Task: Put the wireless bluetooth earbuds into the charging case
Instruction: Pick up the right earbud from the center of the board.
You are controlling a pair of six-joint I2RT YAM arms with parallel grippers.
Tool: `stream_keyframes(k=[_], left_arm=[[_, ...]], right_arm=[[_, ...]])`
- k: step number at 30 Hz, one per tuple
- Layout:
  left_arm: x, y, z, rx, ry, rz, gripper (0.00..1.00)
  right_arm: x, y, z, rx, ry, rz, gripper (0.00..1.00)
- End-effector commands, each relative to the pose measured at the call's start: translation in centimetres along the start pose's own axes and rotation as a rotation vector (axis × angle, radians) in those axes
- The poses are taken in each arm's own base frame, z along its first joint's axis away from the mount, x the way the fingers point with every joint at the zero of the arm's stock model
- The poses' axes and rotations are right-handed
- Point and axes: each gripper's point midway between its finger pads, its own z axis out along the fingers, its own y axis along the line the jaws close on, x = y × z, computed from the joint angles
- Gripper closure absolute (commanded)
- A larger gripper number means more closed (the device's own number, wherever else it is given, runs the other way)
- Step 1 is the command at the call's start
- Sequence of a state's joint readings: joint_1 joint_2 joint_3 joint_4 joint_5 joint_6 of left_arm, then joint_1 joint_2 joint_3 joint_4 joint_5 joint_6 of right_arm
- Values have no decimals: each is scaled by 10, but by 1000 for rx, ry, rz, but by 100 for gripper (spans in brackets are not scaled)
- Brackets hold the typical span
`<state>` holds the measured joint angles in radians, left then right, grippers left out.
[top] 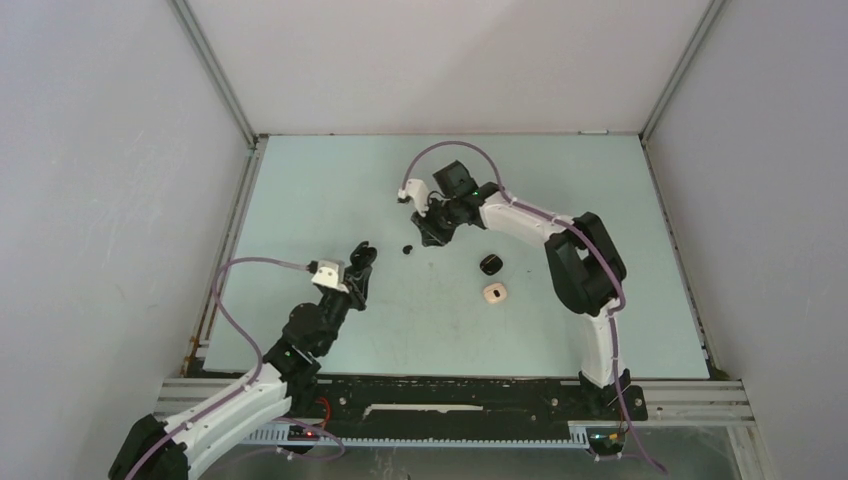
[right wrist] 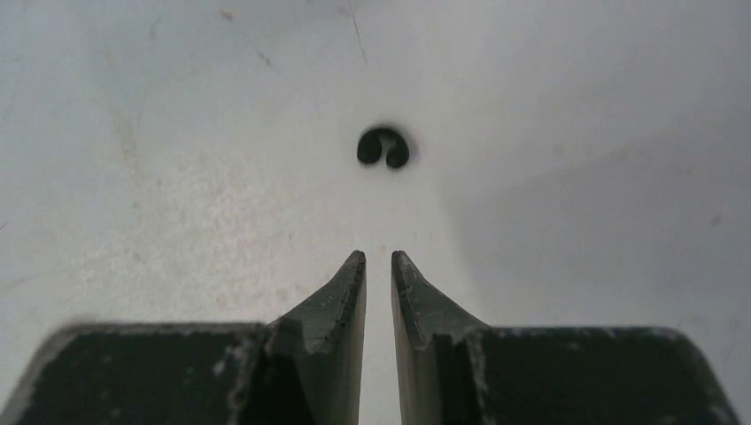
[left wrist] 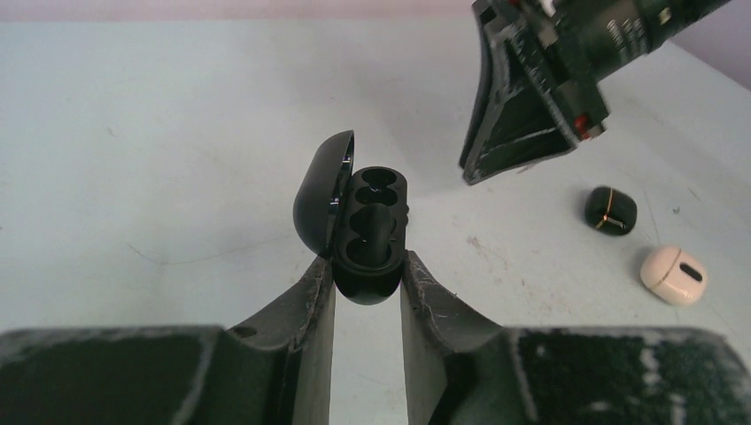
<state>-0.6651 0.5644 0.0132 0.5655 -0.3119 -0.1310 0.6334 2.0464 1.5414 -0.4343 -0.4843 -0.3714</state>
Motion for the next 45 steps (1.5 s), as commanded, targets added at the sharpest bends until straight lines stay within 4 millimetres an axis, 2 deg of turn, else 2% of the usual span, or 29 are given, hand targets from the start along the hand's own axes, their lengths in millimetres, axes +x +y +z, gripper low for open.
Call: stream_keyframes(k=[1, 3, 4, 9, 15, 21, 31, 45], left_arm=[[-16, 17, -3, -93, -69, -29, 100], [-21, 19, -5, -104, -87, -36, 100], [-10, 22, -7, -111, -70, -29, 100], [-10, 25, -9, -121, -75, -29, 100], [-11, 24, -8, -120, -77, -32, 100], [-9, 23, -7, -113, -64, -28, 100], [-9, 22, -7, -111, -66, -28, 100], [-9, 21, -6, -104, -60, -25, 100]], right_arm=[[-48, -24, 11, 79, -72, -226, 81], [-53, -31, 20, 73, -77, -249, 82], [-55, -32, 25, 68, -80, -261, 82], [-63, -33, 45, 35, -84, -341, 82], [-51, -30, 64, -10, -24, -404, 82], [-49, -25, 68, -29, -4, -434, 81], [-30, -2, 72, -120, 65, -496, 79], [-22, 7, 74, -144, 104, -545, 77]])
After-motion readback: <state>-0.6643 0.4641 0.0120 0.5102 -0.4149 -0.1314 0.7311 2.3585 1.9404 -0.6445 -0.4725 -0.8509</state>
